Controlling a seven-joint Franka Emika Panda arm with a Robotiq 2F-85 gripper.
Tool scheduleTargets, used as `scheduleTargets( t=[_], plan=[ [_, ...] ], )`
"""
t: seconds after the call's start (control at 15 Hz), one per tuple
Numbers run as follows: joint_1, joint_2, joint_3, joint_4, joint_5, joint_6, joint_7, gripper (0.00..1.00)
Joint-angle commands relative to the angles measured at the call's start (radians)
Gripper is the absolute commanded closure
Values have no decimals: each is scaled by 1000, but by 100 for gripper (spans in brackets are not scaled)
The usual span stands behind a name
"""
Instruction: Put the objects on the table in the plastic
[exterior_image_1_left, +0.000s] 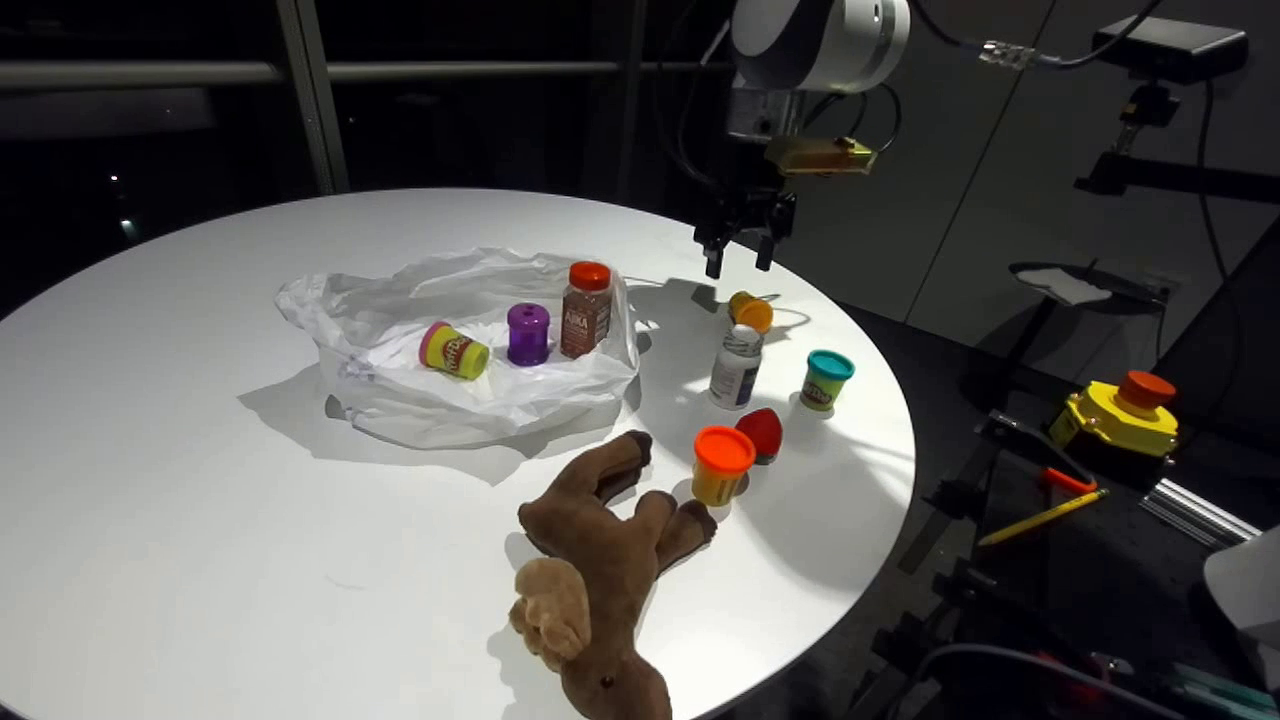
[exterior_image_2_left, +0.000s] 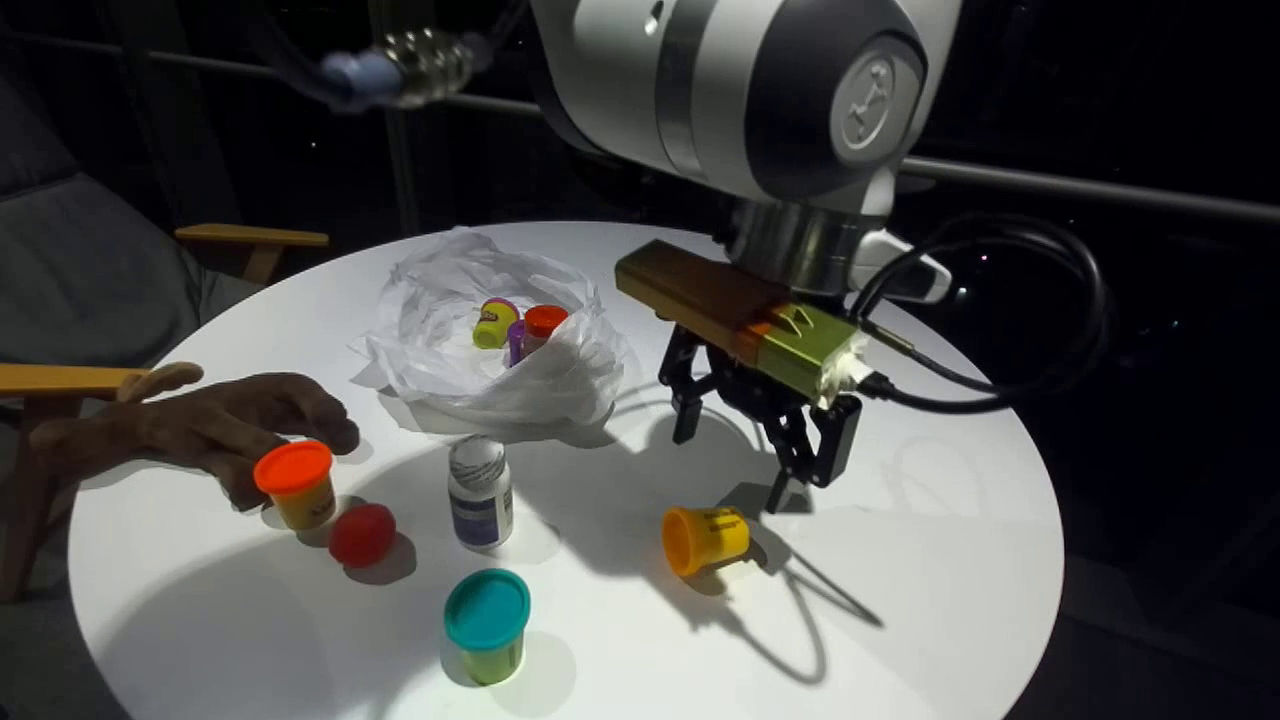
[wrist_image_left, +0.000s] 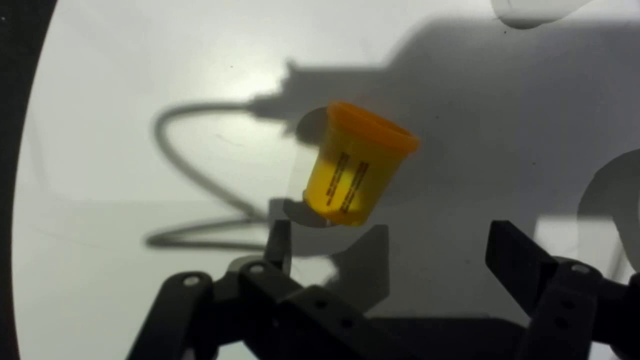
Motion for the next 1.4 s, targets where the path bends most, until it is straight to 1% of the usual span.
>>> scheduleTargets(
  t=[0.0,0.47,0.53,0.6,0.8,0.87,0.93,1.0,1.07,1.2,1.33],
  plan=[
    [-22,51,5,63,38,-41,-10,0],
    [-15,77,-8,83,33,-126,35,0],
    [-19,88,-8,93,36,-136,35,25],
    [-20,98,-8,101,36,-146,36,26],
    [-28,137,-9,140,37,-176,31,54],
    [-32,148,-9,152,40,-187,30,61],
    [-34,151,-10,154,41,-190,30,71],
    [-35,144,-10,151,42,-191,34,78],
    [-33,127,-12,141,42,-196,40,82],
    [-17,58,-16,91,38,-171,62,77],
    [11,-33,-16,36,28,-158,93,78]
  ],
)
